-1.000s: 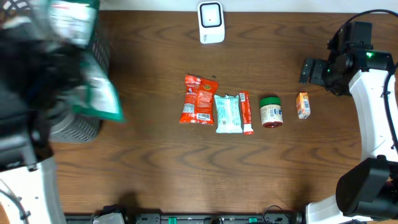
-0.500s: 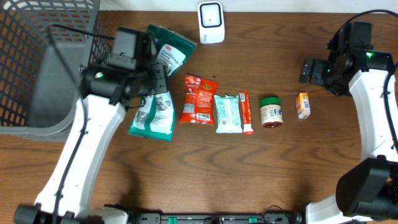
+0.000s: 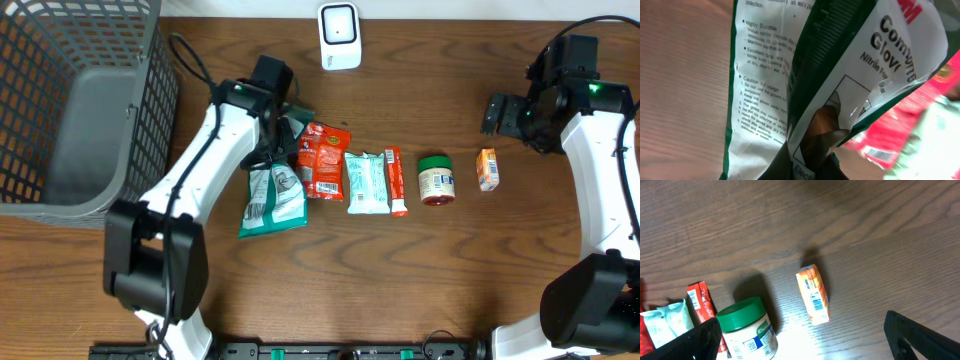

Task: Scan the item barcode
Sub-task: 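Lift the gloves package out of the basket with the left gripper, then lay the gloves package on the table left of the red snack bag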

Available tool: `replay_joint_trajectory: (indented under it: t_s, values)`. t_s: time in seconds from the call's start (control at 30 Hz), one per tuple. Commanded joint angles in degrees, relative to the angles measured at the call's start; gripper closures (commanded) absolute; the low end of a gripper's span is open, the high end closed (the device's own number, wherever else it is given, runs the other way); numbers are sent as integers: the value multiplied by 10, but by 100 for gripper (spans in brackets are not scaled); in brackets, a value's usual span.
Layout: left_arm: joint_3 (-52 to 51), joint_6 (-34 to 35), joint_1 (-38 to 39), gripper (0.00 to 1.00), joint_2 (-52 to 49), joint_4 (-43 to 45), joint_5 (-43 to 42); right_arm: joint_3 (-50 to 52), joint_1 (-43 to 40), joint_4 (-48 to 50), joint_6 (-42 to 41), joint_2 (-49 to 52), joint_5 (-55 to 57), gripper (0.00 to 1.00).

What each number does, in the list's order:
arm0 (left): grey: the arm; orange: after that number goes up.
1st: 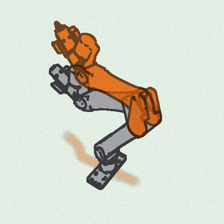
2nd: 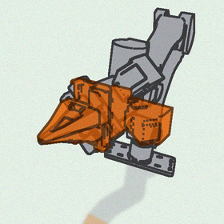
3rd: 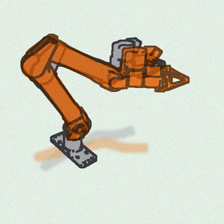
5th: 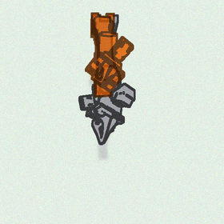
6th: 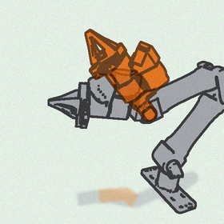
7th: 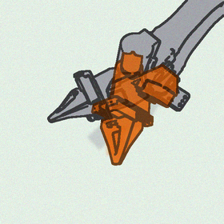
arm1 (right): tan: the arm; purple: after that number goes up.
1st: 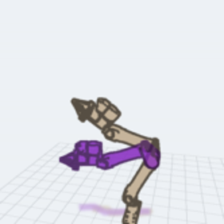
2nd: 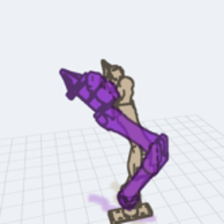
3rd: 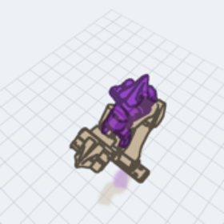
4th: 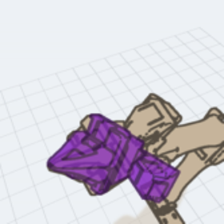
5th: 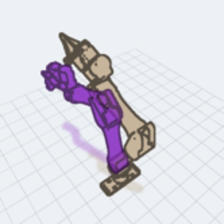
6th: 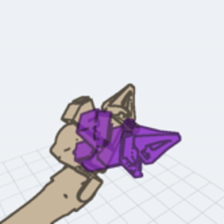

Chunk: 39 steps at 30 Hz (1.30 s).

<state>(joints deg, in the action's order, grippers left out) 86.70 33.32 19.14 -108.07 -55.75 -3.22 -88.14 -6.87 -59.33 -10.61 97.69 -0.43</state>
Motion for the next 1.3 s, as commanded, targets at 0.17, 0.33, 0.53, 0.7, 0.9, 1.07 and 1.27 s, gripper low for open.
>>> replay_joint_trajectory:
  t_s: [0.17,0.33,0.53,0.7,0.9,1.07,1.27]
  values:
    - [-14,15,1,93,-50,-5,29,-10,-3,-1,4,-9,-1,1]
    - [-23,15,3,90,-59,-8,28,-10,-3,-1,4,-9,-1,1]
    - [-23,10,3,67,-59,-9,28,-10,-3,-1,4,-9,-1,1]
    - [-23,-14,3,35,-53,-18,24,-10,-3,-1,4,-9,-1,1]
    - [-3,-39,2,28,13,-20,24,-10,-3,-1,4,-9,-1,1]
    - [3,-135,2,27,96,-20,27,-10,-3,-1,4,-9,-1,1]
    - [3,-155,2,27,176,-20,109,-10,-3,-1,4,-9,-1,1]
